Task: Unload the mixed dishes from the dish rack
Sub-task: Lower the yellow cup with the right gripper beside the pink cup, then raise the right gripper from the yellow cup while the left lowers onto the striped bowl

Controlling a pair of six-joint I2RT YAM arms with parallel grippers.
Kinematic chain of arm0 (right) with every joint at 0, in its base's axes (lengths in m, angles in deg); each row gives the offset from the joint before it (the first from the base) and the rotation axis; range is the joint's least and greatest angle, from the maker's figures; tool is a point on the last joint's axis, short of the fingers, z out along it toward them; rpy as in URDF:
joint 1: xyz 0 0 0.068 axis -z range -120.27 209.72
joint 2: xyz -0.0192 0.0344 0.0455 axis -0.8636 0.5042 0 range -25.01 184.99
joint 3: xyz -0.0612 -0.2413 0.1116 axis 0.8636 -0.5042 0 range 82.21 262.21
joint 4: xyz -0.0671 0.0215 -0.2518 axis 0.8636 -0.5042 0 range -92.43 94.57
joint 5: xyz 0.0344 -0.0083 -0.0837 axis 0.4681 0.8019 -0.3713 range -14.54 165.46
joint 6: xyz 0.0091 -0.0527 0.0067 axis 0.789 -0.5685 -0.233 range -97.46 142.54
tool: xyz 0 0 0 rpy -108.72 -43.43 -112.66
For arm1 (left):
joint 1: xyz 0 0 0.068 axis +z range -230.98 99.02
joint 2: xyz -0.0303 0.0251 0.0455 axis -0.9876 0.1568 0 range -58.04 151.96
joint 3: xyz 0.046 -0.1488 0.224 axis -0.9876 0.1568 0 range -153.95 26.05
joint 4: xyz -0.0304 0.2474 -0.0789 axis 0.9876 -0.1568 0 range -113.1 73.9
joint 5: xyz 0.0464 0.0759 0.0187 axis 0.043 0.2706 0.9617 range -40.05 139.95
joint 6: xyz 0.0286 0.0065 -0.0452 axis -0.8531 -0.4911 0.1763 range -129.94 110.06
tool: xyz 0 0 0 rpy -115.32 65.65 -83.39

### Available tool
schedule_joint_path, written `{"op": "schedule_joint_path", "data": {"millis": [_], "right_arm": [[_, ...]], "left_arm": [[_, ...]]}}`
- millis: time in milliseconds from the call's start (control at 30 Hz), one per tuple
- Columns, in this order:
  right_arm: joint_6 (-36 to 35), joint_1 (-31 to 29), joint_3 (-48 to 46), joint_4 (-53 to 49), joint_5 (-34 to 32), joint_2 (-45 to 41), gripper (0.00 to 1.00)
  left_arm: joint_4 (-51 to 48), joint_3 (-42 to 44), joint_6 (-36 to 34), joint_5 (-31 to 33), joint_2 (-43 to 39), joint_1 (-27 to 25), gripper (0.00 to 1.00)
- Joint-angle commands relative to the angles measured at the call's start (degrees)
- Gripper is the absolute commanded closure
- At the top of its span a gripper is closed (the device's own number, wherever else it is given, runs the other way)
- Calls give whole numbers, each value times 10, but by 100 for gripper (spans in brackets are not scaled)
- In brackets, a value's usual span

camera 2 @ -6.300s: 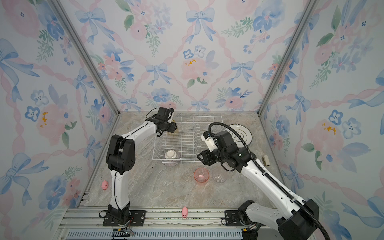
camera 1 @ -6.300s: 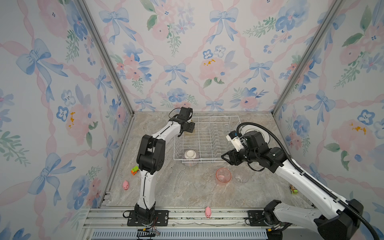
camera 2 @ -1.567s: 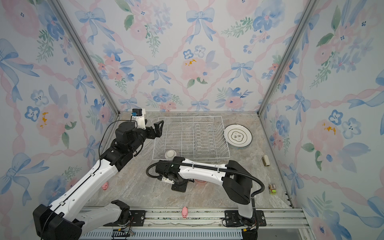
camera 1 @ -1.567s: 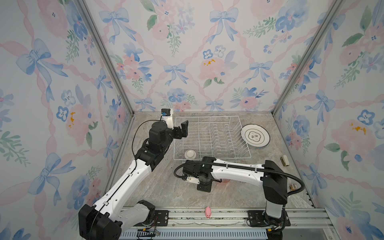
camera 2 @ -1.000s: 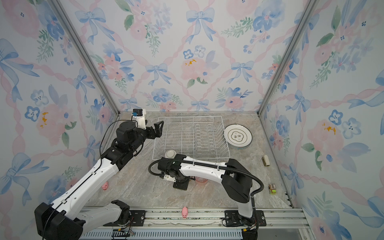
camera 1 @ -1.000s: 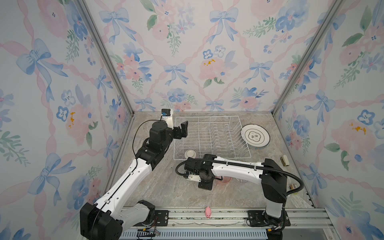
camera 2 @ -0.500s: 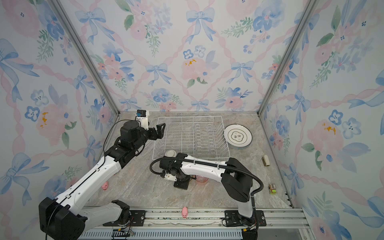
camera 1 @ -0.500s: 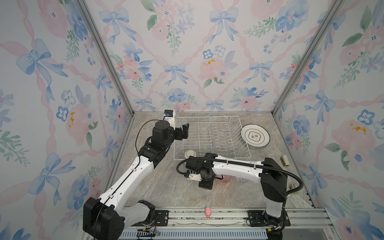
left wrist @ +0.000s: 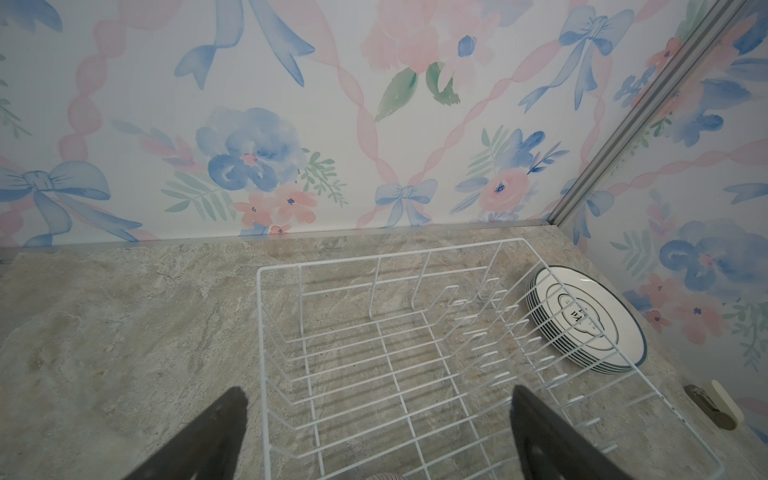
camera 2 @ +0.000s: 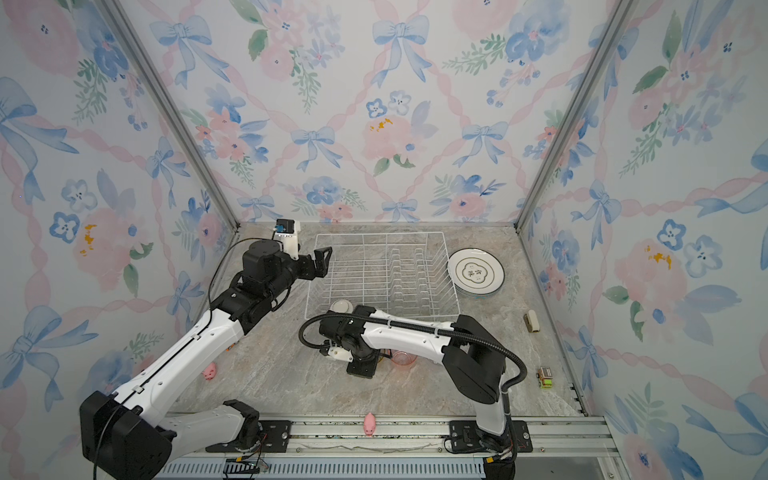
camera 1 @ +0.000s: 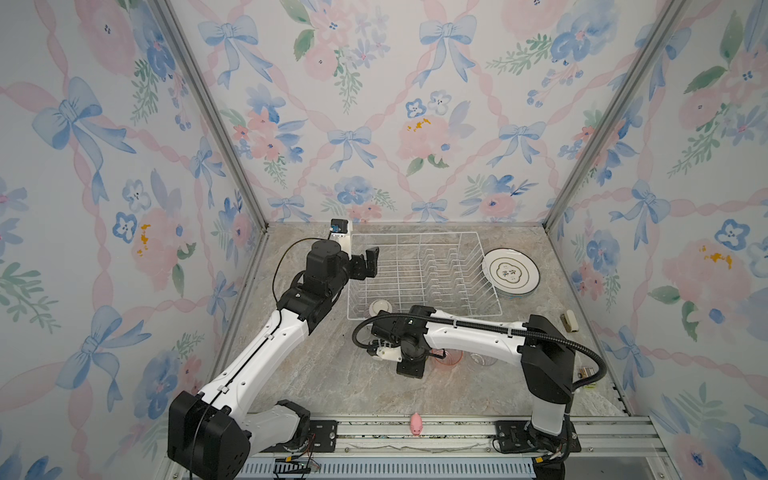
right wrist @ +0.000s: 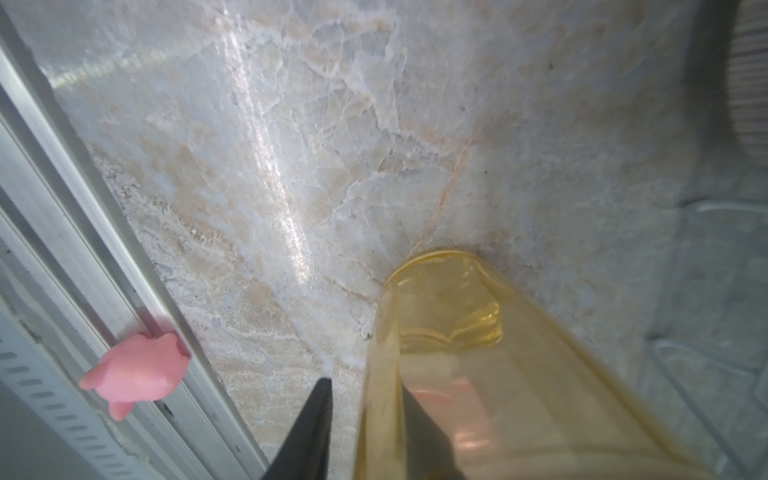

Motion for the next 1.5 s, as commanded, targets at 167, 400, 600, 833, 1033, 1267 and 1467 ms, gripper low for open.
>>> {"op": "schedule_joint_path", "data": {"millis": [167, 400, 600, 833, 1033, 1267, 1467], "right_arm": [[5, 14, -12, 12, 3, -40, 60], [11, 35, -30, 37, 28, -124, 59], [24, 88, -52, 67, 141, -249, 57], [82, 201, -122, 168, 199, -408, 44], [119, 277, -173, 232, 201, -476, 40], [139, 301, -195, 264, 204, -488, 41], [143, 315, -210, 273, 208, -498, 41]], "left_arm": [[-11, -16, -14, -1, 10, 6, 2], [-29, -13, -18, -3, 25, 6, 2], [-55, -14, -24, -9, 47, 4, 2], [-120, -39, -43, 21, 77, -23, 2], [-197, -89, -55, 46, 135, -62, 2], [-277, -135, -56, 53, 194, -93, 2], [-321, -131, -50, 60, 212, -110, 2]]}}
